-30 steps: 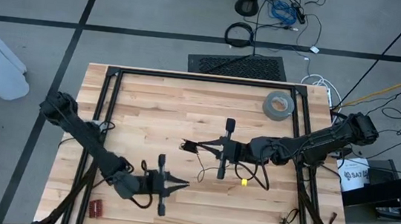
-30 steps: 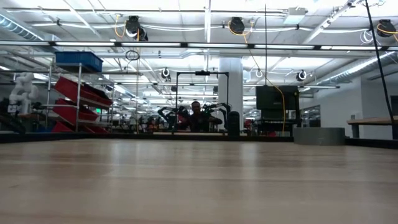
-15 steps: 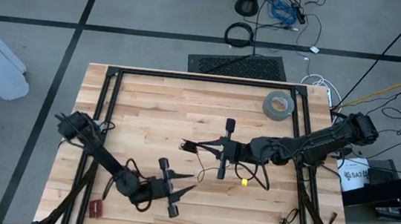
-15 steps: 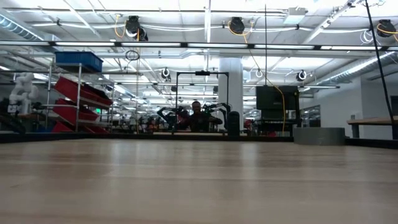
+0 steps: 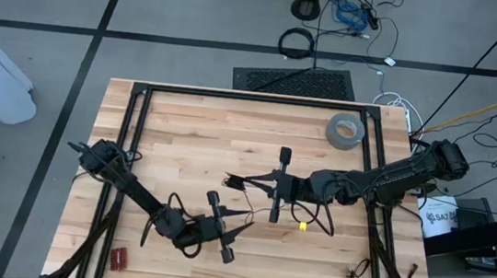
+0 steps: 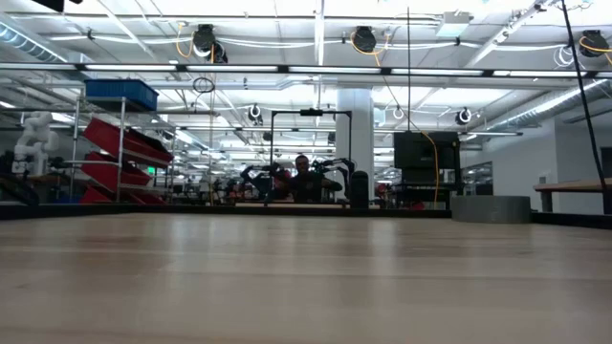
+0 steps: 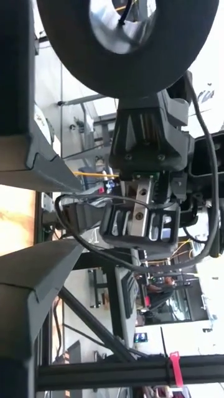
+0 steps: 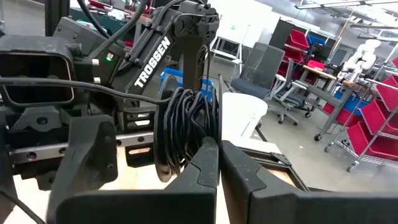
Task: Coil cords
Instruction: Coil the black wire onto the spool
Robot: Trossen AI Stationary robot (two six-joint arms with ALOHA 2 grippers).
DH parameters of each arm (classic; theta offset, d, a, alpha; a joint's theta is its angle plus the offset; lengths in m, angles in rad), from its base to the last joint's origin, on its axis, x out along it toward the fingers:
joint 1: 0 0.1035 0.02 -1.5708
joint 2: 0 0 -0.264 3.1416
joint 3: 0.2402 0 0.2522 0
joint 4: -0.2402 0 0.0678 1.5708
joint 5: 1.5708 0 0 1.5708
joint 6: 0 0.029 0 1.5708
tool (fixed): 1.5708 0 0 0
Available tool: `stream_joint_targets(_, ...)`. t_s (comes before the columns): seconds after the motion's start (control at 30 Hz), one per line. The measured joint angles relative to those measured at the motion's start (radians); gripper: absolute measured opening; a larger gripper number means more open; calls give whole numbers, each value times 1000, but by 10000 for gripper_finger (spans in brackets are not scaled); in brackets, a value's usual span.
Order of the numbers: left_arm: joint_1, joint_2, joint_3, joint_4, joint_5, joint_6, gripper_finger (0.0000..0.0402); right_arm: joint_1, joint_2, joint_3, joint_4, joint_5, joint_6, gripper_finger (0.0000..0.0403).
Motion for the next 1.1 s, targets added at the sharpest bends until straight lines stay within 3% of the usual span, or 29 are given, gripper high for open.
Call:
stream_joint_targets(0.17,2,0,0,-6,2,-7,99,0,0,0,0,0,0,0)
stream_joint_targets(0.4,3,0,0,-13,-4,-6,12,0,0,0,0,0,0,0)
stream_joint_targets(1.1,22,0,0,-156,-178,-9,2,2,0,0,23,-28,44,0)
